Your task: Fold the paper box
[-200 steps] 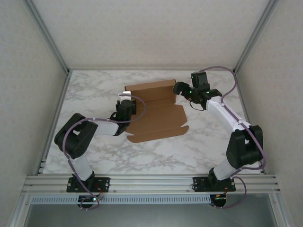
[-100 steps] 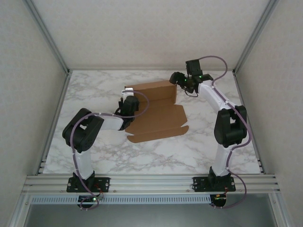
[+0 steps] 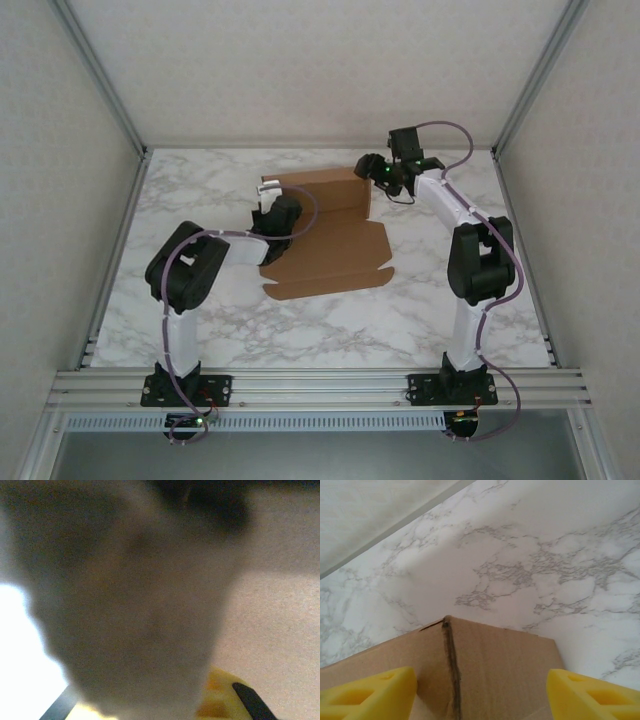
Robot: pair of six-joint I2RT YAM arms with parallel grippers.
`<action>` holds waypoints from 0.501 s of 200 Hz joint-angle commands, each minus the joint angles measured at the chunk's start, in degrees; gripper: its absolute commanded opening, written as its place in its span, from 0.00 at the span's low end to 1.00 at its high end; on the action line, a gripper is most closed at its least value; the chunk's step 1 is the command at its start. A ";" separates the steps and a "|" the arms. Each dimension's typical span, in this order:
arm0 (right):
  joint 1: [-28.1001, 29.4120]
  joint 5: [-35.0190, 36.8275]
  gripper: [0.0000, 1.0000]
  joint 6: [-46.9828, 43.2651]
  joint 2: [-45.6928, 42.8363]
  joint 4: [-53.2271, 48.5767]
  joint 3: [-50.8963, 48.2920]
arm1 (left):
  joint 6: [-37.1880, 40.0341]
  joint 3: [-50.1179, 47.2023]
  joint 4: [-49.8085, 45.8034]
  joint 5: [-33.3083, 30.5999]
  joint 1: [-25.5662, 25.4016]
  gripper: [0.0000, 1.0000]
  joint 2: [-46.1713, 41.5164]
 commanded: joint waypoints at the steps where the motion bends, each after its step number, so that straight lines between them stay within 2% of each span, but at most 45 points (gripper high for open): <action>1: 2.40 -4.22 0.69 0.94 2.16 -1.62 -2.17 | -2.08 3.01 -4.67 -2.81 -0.84 0.06 2.95; 27: 2.69 -3.83 0.68 0.82 1.80 -1.50 -2.93 | -2.54 4.10 -5.70 -3.75 -1.03 0.02 3.72; 46: 2.61 -2.60 0.68 0.03 0.86 -2.35 -3.39 | -2.22 2.95 -5.31 -3.64 -1.03 0.04 2.69; 54: 2.55 -1.34 0.68 -0.55 0.00 -2.86 -3.57 | -1.87 1.72 -4.46 -2.77 -0.78 0.10 1.74; 80: 1.57 2.31 0.70 -2.27 -3.16 -4.92 -3.67 | -2.01 -4.13 -0.26 4.83 0.56 0.40 -3.28; 87: 1.35 2.84 0.72 -2.67 -3.98 -5.39 -3.49 | -1.95 -5.57 0.82 7.96 0.89 0.45 -4.86; 100: 1.03 3.40 0.74 -3.38 -4.89 -6.43 -3.08 | -1.83 -7.69 2.19 9.59 0.92 0.50 -7.89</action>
